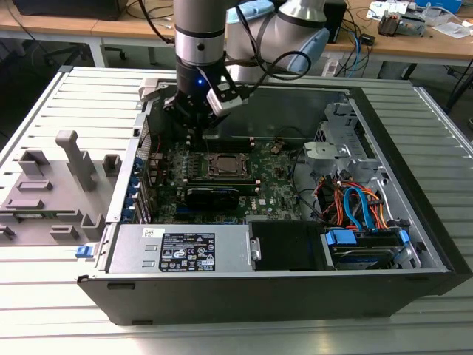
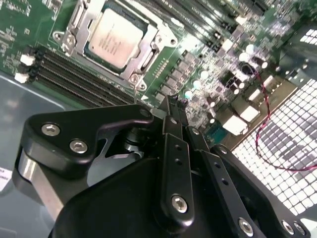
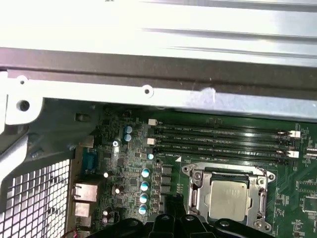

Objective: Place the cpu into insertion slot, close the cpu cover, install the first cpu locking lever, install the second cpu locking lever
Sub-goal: 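Install the first cpu locking lever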

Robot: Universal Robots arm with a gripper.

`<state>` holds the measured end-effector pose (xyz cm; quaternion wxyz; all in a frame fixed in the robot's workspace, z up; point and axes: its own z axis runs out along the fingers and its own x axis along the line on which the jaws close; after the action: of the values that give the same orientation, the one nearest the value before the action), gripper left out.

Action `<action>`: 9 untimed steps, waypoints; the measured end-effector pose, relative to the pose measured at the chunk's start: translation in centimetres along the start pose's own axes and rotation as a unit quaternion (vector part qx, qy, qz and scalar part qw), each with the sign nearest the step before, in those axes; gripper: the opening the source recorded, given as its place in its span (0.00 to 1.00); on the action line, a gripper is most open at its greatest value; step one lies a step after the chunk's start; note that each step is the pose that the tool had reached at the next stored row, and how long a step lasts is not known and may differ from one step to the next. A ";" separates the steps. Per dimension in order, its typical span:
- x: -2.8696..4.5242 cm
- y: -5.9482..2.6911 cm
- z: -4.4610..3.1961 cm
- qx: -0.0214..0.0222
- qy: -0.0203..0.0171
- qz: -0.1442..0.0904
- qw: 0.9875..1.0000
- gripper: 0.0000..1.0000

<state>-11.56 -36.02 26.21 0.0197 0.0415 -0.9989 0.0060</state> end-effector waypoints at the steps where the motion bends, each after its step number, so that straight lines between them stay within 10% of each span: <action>1: 0.10 0.10 0.00 -0.001 0.000 0.000 1.000 0.11; 9: 0.07 1.69 -0.01 -0.002 0.000 0.000 1.000 0.11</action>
<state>-11.77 -34.34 26.21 0.0196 0.0416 -0.9989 0.0044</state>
